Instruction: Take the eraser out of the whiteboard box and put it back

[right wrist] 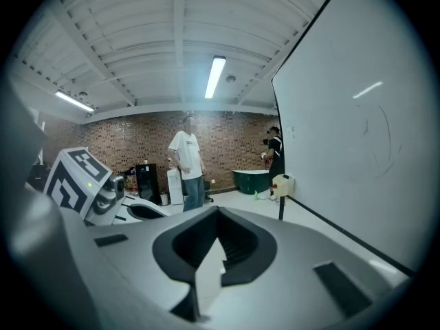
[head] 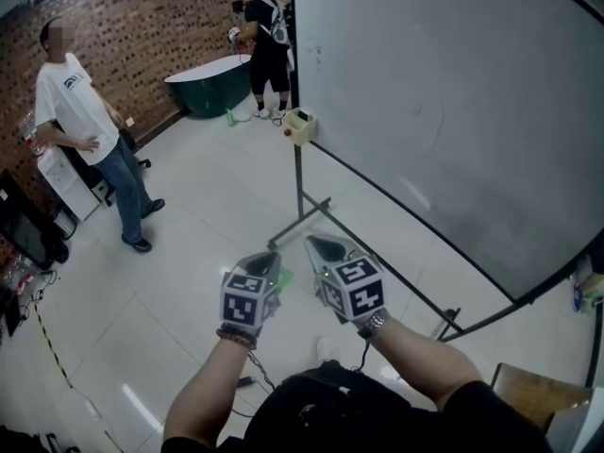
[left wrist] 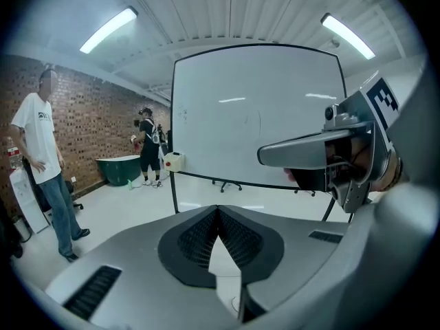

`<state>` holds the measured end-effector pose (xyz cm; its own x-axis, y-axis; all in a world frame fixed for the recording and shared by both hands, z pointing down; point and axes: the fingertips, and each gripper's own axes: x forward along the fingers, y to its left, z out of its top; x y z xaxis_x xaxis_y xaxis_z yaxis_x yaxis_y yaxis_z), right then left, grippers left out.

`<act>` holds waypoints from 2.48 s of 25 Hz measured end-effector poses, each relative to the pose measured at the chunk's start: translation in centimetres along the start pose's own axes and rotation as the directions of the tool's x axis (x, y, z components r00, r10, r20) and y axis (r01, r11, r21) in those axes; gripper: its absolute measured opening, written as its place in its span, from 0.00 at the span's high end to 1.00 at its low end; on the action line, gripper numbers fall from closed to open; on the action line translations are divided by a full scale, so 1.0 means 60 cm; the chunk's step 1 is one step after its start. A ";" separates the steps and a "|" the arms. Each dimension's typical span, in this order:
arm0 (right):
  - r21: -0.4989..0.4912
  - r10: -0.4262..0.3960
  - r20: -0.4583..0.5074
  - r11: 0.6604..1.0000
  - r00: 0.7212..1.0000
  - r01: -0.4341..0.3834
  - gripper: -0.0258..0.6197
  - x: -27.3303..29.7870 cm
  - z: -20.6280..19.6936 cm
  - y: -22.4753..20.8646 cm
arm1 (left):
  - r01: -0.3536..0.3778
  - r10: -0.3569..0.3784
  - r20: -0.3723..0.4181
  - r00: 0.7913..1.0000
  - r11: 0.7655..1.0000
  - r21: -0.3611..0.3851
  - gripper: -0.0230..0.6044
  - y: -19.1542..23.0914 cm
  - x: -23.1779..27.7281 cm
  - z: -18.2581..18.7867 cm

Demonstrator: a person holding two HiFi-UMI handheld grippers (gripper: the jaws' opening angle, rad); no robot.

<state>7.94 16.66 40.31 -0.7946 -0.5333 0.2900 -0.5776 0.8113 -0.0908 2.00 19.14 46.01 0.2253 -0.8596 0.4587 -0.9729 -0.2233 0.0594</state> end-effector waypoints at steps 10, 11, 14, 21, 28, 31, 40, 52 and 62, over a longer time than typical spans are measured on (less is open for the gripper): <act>0.043 -0.011 -0.014 0.999 1.000 0.012 0.92 0.095 0.013 -0.100 | 0.012 -0.012 -0.037 0.999 1.000 -0.007 0.96 0.056 0.116 0.041; 0.046 -0.011 -0.016 0.999 1.000 0.012 0.92 0.106 0.015 -0.111 | 0.010 -0.011 -0.039 0.999 1.000 -0.009 0.96 0.063 0.129 0.047; 0.057 -0.007 -0.023 0.998 1.000 0.009 0.92 0.139 0.020 -0.148 | 0.006 -0.007 -0.050 0.999 1.000 -0.013 0.96 0.083 0.172 0.062; 0.076 -0.003 -0.026 0.997 1.000 0.005 0.92 0.208 0.041 -0.236 | 0.002 -0.003 -0.070 0.998 1.000 -0.012 0.96 0.120 0.272 0.107; 0.088 -0.003 -0.030 0.996 1.000 0.006 0.92 0.254 0.052 -0.310 | -0.021 0.020 -0.067 0.998 1.000 -0.015 0.96 0.152 0.340 0.148; 0.092 0.000 -0.033 0.996 0.999 0.003 0.92 0.268 0.053 -0.327 | -0.023 0.022 -0.067 0.998 1.000 -0.014 0.96 0.159 0.361 0.160; 0.099 -0.024 -0.039 0.995 0.999 0.028 0.92 0.310 0.060 -0.375 | -0.006 0.007 -0.047 0.999 1.000 0.021 0.96 0.189 0.428 0.199; 0.126 -0.121 -0.070 0.984 0.990 0.129 0.92 0.422 0.080 -0.445 | 0.086 -0.082 -0.063 0.995 0.994 0.062 0.96 0.276 0.546 0.259; 0.158 -0.206 -0.101 0.963 0.973 0.220 0.92 0.518 0.097 -0.502 | 0.154 -0.149 -0.053 0.987 0.982 0.113 0.96 0.353 0.652 0.331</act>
<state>-0.48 -25.74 46.49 -0.6358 -0.6620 0.3969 -0.7603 0.6258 -0.1740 -8.78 -28.31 47.62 0.3645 -0.7913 0.4909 -0.9146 -0.4034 0.0289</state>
